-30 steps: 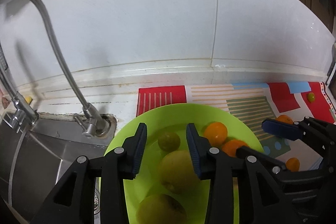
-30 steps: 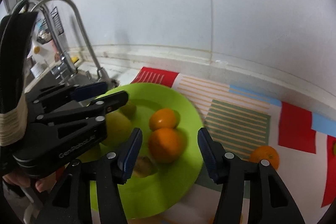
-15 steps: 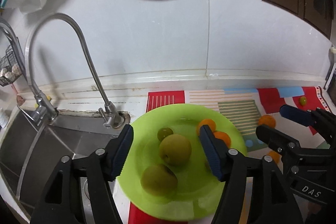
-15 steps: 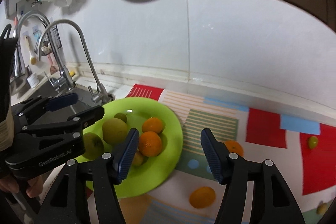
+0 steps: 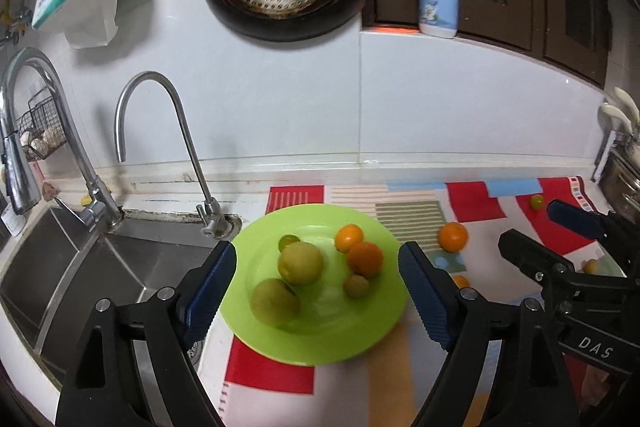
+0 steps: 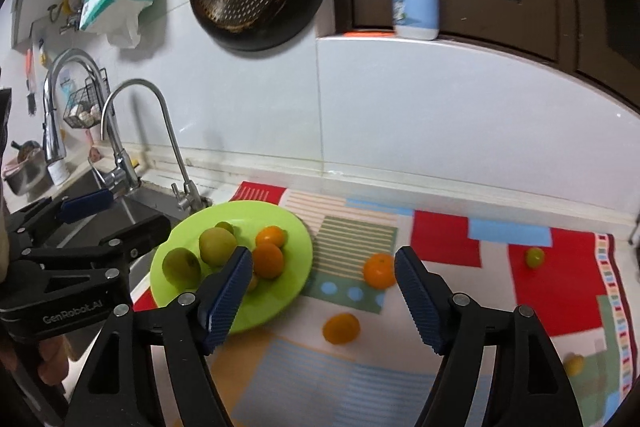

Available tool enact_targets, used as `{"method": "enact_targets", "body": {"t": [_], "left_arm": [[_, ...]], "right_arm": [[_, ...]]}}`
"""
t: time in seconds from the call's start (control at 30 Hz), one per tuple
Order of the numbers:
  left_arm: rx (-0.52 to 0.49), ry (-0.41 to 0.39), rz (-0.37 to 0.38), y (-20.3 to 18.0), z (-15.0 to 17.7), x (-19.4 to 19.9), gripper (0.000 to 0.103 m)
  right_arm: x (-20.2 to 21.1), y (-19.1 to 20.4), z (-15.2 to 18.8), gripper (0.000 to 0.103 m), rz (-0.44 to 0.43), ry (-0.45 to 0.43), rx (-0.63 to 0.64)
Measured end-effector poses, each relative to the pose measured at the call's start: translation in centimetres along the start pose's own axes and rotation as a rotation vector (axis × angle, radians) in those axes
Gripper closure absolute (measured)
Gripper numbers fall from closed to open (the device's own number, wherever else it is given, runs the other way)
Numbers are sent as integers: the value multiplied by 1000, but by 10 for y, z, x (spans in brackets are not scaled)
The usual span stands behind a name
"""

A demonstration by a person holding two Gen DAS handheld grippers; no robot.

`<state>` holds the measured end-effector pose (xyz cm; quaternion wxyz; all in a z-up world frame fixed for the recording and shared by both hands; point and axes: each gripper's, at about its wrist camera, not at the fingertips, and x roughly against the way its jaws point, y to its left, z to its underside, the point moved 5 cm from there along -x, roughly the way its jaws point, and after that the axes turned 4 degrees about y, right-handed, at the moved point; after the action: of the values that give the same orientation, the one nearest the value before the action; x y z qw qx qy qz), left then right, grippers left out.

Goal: Organize fruits
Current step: 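Move both open tools back toward the remaining fruits on the cloth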

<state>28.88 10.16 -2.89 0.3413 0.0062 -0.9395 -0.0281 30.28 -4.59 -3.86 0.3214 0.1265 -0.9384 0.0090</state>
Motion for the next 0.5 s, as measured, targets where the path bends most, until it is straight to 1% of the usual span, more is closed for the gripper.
{"method": "enact_targets", "body": {"t": [0.07, 0.33, 0.5], "left_arm": [[3, -6, 8, -5, 3, 10, 18], [-24, -47, 22, -25, 9, 45, 14], [-39, -65, 48, -38, 15, 63, 14]], "right_arm": [[12, -5, 4, 25, 13, -10, -11], [58, -24, 16, 24, 76, -45, -50], [84, -34, 25, 24, 124, -69, -52]]}}
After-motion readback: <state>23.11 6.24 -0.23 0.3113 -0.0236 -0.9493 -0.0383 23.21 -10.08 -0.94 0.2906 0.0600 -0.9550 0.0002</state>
